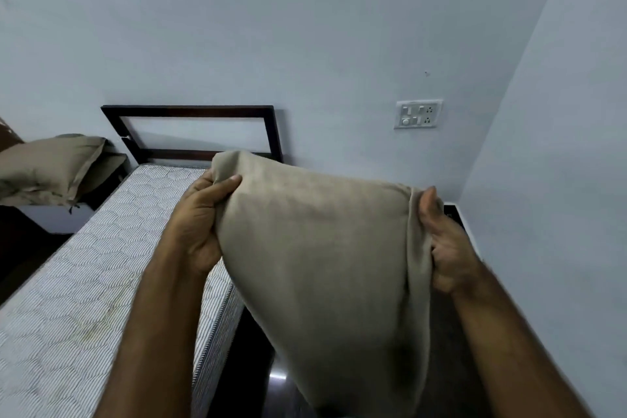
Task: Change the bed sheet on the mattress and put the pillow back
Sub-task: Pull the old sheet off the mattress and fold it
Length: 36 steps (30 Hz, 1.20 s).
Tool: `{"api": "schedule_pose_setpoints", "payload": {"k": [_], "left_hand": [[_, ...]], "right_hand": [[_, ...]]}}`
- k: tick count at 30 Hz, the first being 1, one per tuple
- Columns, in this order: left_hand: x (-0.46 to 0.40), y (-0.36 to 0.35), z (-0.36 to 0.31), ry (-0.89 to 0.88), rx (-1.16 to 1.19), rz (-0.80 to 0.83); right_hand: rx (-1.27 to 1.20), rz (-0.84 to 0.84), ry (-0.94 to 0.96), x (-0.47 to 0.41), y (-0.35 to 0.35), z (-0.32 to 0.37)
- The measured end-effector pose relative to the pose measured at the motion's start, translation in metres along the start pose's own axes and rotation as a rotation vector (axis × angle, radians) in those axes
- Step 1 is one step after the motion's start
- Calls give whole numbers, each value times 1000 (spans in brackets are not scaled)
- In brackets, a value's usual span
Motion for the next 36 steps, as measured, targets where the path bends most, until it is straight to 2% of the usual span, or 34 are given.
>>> {"api": "schedule_pose_setpoints", "payload": {"k": [4, 7, 12, 15, 18, 21, 23, 25, 28, 32, 36], "left_hand": [[-4, 3, -1, 34, -6, 43], [-4, -1, 1, 42, 18, 66], [7, -23, 1, -25, 165, 95], [19, -39, 1, -89, 144, 99], [27, -47, -4, -122, 134, 154], [26, -41, -15, -145, 120, 171], [23, -35, -20, -148, 105, 171], [19, -30, -23, -142, 90, 173], [13, -23, -24, -119, 105, 162], [6, -12, -23, -88, 193, 153], [6, -10, -24, -111, 271, 129]], "right_hand": [[139, -21, 10, 7, 6, 11], [266, -67, 113, 4, 12, 18], [367, -107, 241, 0, 12, 29], [533, -105, 334, 0, 17, 28], [680, -200, 335, -3, 21, 23], [488, -249, 276, -8, 28, 20], [252, -252, 148, -10, 32, 14], [146, -241, 31, -7, 28, 8], [135, -132, -86, 3, 15, 0], [67, 230, -82, 19, -4, -20], [30, 441, -113, 24, -4, -59]]}}
Point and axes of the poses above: each hand's wrist, its own x-axis away from the middle knuckle, its own y-axis out of the back of the hand, z = x × y, the point moved 3 cm from there along -x, towards the middle knuckle, and after that the axes turned 1 degree about y, right-handed, at the moved point
